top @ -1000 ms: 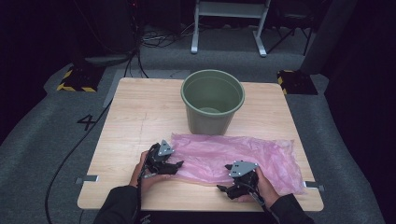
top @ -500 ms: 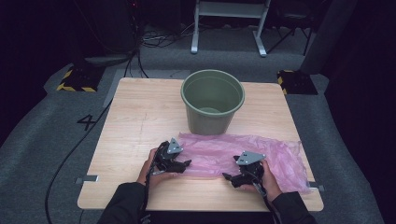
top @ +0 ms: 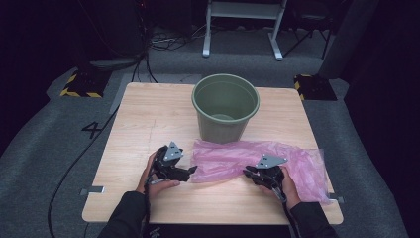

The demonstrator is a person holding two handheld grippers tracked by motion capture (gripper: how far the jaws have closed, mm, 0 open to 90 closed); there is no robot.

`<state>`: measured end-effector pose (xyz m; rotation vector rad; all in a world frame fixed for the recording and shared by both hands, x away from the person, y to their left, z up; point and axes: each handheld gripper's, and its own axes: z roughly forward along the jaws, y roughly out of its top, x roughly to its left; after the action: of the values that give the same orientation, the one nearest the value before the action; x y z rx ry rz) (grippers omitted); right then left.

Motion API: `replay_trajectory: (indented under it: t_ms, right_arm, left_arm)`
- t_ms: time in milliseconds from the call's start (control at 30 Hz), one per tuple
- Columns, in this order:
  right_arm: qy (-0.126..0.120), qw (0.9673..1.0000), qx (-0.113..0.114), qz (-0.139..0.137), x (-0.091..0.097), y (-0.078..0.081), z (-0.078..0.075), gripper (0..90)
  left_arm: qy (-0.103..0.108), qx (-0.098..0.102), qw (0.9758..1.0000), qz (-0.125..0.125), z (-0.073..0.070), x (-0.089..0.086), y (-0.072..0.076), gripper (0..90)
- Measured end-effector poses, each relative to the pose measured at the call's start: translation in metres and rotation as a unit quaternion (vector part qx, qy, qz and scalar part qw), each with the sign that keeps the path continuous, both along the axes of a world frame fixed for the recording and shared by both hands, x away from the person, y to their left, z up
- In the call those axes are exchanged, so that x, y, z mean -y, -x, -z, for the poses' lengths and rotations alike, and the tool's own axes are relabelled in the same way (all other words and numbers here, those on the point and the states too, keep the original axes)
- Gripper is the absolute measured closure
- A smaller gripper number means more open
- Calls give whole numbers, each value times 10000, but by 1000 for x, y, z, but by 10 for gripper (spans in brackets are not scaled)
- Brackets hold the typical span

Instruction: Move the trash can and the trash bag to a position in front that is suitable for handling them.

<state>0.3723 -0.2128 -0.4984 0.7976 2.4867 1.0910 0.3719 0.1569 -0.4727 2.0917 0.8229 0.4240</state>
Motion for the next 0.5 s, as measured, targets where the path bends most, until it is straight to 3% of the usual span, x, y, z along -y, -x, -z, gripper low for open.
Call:
replay_trajectory:
  t_ms: [133,333,500]
  right_arm:
    - [0,10000,3,39,5,-1,0,847]
    - [-59,10000,-6,44,12,-3,1,891]
    - [-54,10000,20,-13,15,-4,1,898]
  left_arm:
    - [-23,-24,9998,-172,1,-18,6,160]
    - [-433,-352,9980,-290,15,-39,19,158]
    - [-445,-524,9968,-409,22,-44,25,158]
